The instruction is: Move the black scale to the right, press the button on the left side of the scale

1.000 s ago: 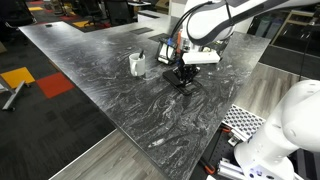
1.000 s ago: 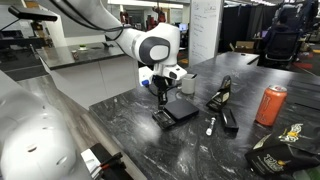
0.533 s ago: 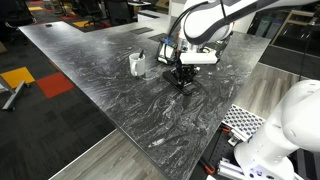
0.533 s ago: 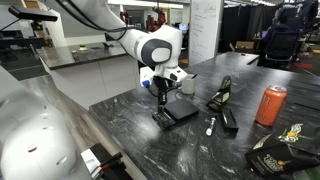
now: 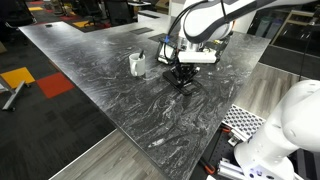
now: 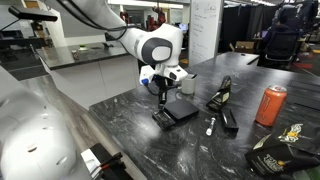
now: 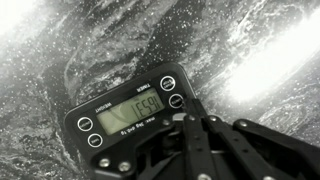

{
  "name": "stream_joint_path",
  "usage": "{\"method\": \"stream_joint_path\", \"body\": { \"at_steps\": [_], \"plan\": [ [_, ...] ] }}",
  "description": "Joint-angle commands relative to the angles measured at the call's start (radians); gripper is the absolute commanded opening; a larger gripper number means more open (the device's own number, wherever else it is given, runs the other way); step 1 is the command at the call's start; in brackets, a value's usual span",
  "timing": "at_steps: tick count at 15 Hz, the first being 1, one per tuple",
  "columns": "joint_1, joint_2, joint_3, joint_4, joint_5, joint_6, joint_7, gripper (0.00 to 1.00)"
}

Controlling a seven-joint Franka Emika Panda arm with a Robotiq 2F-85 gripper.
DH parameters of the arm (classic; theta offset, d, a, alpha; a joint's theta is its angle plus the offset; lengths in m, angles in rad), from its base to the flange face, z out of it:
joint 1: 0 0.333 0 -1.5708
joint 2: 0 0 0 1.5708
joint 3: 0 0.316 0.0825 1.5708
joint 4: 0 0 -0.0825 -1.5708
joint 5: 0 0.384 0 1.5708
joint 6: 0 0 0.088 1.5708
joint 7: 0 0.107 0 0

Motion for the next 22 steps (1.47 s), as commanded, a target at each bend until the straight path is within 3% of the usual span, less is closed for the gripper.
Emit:
{"method": "stream_joint_path", "body": {
  "at_steps": [1,9,13,22],
  "plan": [
    [-0.016,-0.008,0.004,0.012,-0.006,-0.04,0.03,0.0],
    [-0.015,-0.012,-0.001,0.006,0.002,-0.081,0.066,0.0],
    [-0.019,0.029,-0.019,0.009,0.009,-0.048,0.034,0.0],
    [0.014,0.148,-0.053,0.04,0.156,-0.015,-0.099,0.0]
  ]
}}
